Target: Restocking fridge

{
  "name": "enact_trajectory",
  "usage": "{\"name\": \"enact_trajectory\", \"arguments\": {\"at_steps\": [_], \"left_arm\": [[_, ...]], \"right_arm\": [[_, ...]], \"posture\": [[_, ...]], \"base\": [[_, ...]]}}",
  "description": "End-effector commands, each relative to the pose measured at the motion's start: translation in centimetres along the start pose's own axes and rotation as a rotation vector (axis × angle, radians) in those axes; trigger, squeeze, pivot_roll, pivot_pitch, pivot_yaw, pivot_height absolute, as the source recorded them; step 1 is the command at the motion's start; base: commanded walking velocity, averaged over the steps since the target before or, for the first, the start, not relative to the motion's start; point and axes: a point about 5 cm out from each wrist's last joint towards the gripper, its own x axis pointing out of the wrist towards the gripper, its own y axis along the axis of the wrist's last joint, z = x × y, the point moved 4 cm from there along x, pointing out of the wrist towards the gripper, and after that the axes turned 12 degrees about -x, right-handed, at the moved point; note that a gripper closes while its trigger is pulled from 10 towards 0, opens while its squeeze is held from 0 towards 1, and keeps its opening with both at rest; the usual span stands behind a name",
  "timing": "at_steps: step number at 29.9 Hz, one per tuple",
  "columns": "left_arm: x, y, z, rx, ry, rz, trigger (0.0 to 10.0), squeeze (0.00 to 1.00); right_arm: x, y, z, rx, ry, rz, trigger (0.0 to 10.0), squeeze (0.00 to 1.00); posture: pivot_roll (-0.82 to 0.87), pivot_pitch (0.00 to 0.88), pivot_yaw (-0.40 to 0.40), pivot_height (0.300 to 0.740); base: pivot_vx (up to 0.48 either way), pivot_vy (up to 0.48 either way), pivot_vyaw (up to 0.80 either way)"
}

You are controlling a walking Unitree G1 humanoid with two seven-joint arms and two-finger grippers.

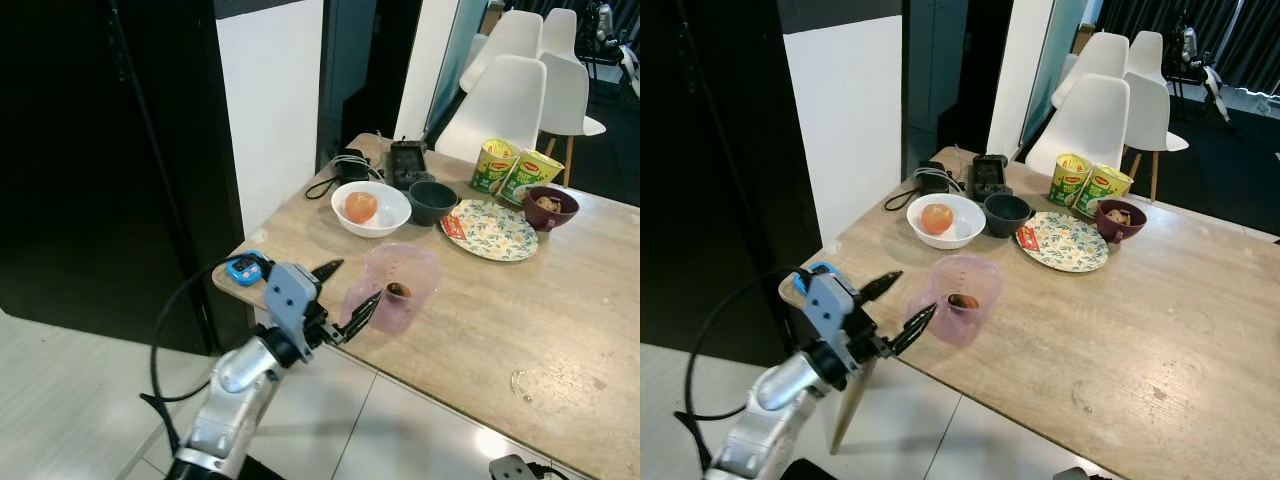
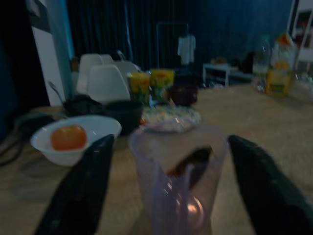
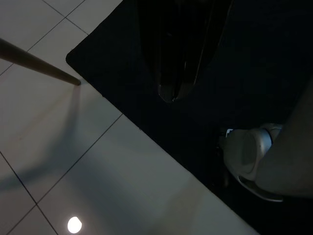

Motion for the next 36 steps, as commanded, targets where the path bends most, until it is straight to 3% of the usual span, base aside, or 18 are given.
{"name": "enact_trajectory", "arguments": {"at_steps": [1, 7, 8, 9, 13, 16, 20, 29, 36], "left_arm": [[-0.3, 0.3, 0.5, -0.012, -0.044, -0.008, 10.0, 1.00], [-0.6, -0.1, 1.1, -0.045, -0.095, -0.030, 10.0, 1.00], [-0.8, -0.8, 1.6, -0.067, -0.133, -0.064, 10.0, 0.27], [-1.1, -1.6, 2.0, -0.073, -0.167, -0.109, 10.0, 0.00], [-1.5, -2.8, 2.0, -0.069, -0.187, -0.167, 10.0, 0.00], [-1.8, -3.2, 1.0, -0.060, -0.154, -0.190, 10.0, 0.00], [-2.5, -3.7, -1.4, -0.026, -0.077, -0.225, 10.0, 0.00], [-2.8, -3.5, -3.2, -0.008, -0.038, -0.223, 10.0, 0.00], [-1.8, -3.0, -4.0, 0.001, -0.056, -0.193, 10.0, 0.00]], "right_arm": [[-0.1, -0.2, 0.5, 0.007, -0.010, -0.005, 10.0, 0.00], [-0.1, -0.1, 0.5, 0.007, -0.009, -0.004, 10.0, 0.00], [-0.1, -0.1, 0.5, 0.008, -0.008, -0.004, 10.0, 0.00], [-0.1, -0.1, 0.4, 0.008, -0.008, -0.003, 10.0, 0.00], [-0.1, -0.1, 0.4, 0.008, -0.007, -0.003, 10.0, 0.00], [-0.1, -0.1, 0.4, 0.009, -0.007, -0.003, 10.0, 0.00], [-0.1, -0.2, 0.4, 0.009, -0.007, -0.004, 10.0, 0.00], [-0.1, -0.2, 0.5, 0.007, -0.009, -0.005, 10.0, 0.00], [-0.1, -0.3, 0.6, 0.002, -0.011, -0.007, 10.0, 0.00]], "posture": [[0.04, 0.000, -0.081, 0.740], [0.04, 0.000, -0.079, 0.740], [0.04, 0.000, -0.080, 0.740], [0.04, 0.000, -0.082, 0.740], [0.04, 0.000, -0.081, 0.740], [0.04, 0.000, -0.081, 0.740], [0.04, 0.000, -0.084, 0.740], [0.03, 0.000, -0.089, 0.740], [0.02, 0.000, -0.099, 0.740]], "base": [[0.000, 0.000, 0.00], [0.000, 0.000, 0.00], [0.000, 0.000, 0.00], [0.000, 0.000, 0.00], [0.000, 0.000, 0.00], [0.000, 0.000, 0.00], [0.000, 0.000, 0.00], [0.000, 0.000, 0.00], [0.000, 0.000, 0.00]]}}
